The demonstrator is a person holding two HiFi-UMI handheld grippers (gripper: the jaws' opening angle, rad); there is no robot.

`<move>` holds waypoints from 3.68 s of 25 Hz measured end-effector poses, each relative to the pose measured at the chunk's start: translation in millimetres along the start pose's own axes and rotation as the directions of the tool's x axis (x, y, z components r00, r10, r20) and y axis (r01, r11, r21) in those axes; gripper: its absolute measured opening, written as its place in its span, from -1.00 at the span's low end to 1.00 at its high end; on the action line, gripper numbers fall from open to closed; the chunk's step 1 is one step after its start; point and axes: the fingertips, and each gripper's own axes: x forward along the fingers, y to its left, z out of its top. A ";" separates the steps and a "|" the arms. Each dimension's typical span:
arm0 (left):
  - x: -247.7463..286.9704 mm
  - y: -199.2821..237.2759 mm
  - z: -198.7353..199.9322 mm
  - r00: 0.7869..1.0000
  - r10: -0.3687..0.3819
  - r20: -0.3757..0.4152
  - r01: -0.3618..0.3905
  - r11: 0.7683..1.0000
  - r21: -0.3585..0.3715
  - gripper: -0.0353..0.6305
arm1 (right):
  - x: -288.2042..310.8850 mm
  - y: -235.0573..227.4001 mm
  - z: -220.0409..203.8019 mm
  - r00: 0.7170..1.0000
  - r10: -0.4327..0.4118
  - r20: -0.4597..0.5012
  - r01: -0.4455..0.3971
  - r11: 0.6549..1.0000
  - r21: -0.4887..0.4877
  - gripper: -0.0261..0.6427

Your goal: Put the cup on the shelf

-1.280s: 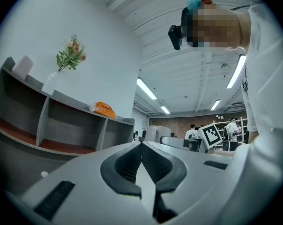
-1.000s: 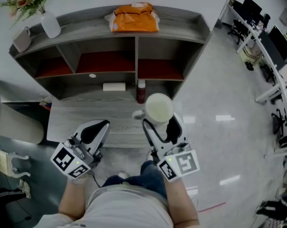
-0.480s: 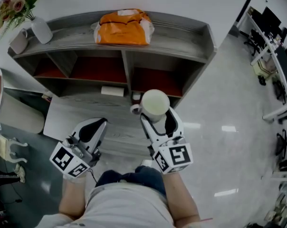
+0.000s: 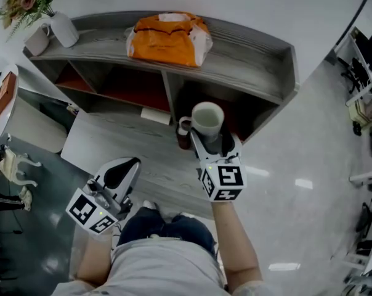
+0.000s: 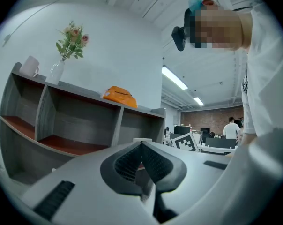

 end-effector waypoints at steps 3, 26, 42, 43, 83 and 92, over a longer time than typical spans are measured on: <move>-1.3 4.7 -0.9 1.000 0.019 -0.010 -0.019 1.000 -0.003 -0.84 | 17.3 -12.5 -7.5 0.999 -0.014 -0.028 0.014 1.000 0.000 0.13; -19.7 56.2 -11.5 0.999 0.040 -0.032 -0.041 0.998 -0.039 -0.84 | 77.6 -37.7 -55.0 0.963 -0.160 -0.216 0.138 0.984 -0.117 0.13; -23.0 67.2 -21.6 0.998 0.051 -0.046 -0.054 0.996 -0.070 -0.84 | 107.6 -53.5 -49.7 0.953 -0.193 -0.235 0.170 0.979 -0.116 0.13; -23.0 67.9 -22.0 0.998 0.052 -0.047 -0.055 0.996 -0.070 -0.84 | 109.1 -53.9 -49.3 0.953 -0.193 -0.235 0.170 0.979 -0.117 0.13; 94.6 -11.5 -23.1 0.882 -0.464 -0.081 0.459 0.885 -0.078 -0.84 | -71.7 10.3 18.9 0.990 -0.142 -0.017 0.142 0.990 -0.002 -0.64; 105.9 -28.9 -25.5 0.838 -0.536 -0.101 0.533 0.844 -0.062 -0.84 | -96.4 29.9 16.3 0.990 -0.140 0.015 0.140 0.990 0.020 -0.64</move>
